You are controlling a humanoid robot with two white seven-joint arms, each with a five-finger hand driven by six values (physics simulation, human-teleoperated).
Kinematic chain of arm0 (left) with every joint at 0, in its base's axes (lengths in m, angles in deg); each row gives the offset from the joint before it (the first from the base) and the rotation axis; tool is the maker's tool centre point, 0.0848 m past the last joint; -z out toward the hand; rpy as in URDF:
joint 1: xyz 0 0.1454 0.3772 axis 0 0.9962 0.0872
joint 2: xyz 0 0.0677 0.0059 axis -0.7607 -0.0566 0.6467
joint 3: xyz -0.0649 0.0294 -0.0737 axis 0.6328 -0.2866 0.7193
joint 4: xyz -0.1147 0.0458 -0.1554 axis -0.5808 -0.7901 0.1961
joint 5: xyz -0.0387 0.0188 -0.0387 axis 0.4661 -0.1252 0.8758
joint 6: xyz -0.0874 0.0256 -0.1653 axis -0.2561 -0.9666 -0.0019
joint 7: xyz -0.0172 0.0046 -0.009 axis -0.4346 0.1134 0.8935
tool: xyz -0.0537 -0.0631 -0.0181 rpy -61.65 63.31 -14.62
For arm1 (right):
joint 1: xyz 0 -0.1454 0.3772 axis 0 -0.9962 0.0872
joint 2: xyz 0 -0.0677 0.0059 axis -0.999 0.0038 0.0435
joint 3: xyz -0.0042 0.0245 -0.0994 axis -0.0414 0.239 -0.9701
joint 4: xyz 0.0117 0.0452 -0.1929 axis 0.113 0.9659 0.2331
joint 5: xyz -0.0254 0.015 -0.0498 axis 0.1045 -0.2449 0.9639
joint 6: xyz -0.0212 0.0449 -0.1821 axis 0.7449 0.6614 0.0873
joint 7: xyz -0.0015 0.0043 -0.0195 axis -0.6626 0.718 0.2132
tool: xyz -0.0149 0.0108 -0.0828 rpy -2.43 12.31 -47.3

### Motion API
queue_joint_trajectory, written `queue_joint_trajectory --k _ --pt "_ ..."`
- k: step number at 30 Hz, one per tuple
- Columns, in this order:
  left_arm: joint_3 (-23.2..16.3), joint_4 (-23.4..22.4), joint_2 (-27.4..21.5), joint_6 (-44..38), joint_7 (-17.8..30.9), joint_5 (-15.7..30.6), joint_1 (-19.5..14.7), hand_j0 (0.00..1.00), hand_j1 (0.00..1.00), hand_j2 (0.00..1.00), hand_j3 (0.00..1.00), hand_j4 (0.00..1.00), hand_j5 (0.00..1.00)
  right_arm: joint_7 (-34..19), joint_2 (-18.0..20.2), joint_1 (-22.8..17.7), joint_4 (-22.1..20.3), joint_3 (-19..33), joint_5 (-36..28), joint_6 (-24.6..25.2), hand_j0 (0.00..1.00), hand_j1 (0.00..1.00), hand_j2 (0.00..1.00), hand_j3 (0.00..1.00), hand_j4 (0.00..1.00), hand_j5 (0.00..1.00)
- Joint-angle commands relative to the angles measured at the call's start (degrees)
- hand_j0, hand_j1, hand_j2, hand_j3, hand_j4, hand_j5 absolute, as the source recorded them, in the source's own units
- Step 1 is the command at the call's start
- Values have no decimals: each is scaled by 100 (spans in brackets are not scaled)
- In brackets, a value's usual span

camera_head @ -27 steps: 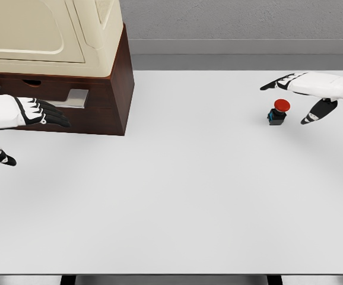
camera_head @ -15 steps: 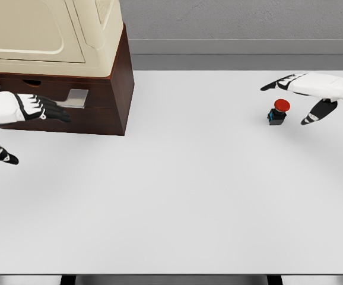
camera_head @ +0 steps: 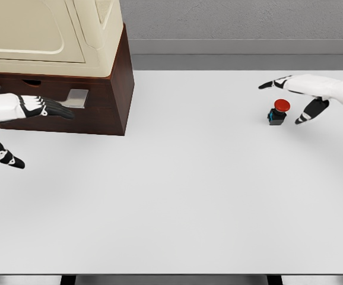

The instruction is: Open the cabinet drawer with left arm, and place a switch into the drawer with right arm

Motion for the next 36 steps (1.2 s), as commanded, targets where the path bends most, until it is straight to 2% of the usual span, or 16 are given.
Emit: queue_joint_trajectory --k 1,6,8,11,18,23,32,36 --pt "-4 -7 54 -272 51 100 0 100 100 100 100 100 100 2 -185 0 220 4 205 25 100 100 100 100 100 100" --pt "5 -7 98 -808 51 434 -70 100 100 100 100 100 100 2 -185 0 247 -14 223 34 100 100 100 100 100 100" --pt "5 -7 90 -1071 51 592 -202 100 100 100 100 100 100 2 -185 0 247 -23 241 8 100 100 100 100 100 100" --pt "5 2 81 -1248 51 619 -317 100 100 100 100 100 100 2 -281 0 361 -40 241 8 100 100 100 100 100 100" --pt "14 -24 37 -1415 51 584 -334 100 100 100 100 100 100 2 -422 53 616 -119 241 -10 100 100 100 100 100 100" --pt "14 -42 107 -1942 51 575 -334 100 100 100 100 100 100 2 -589 167 958 -119 443 -36 100 100 100 100 100 100" --pt "5 -340 371 -2197 51 408 -308 100 100 100 100 100 100 2 -712 255 1205 -207 460 -36 100 100 100 100 100 100" --pt "-4 -464 468 -2197 51 399 -299 100 100 100 100 100 100 2 -721 255 1249 -198 557 -45 96 96 96 96 96 96"
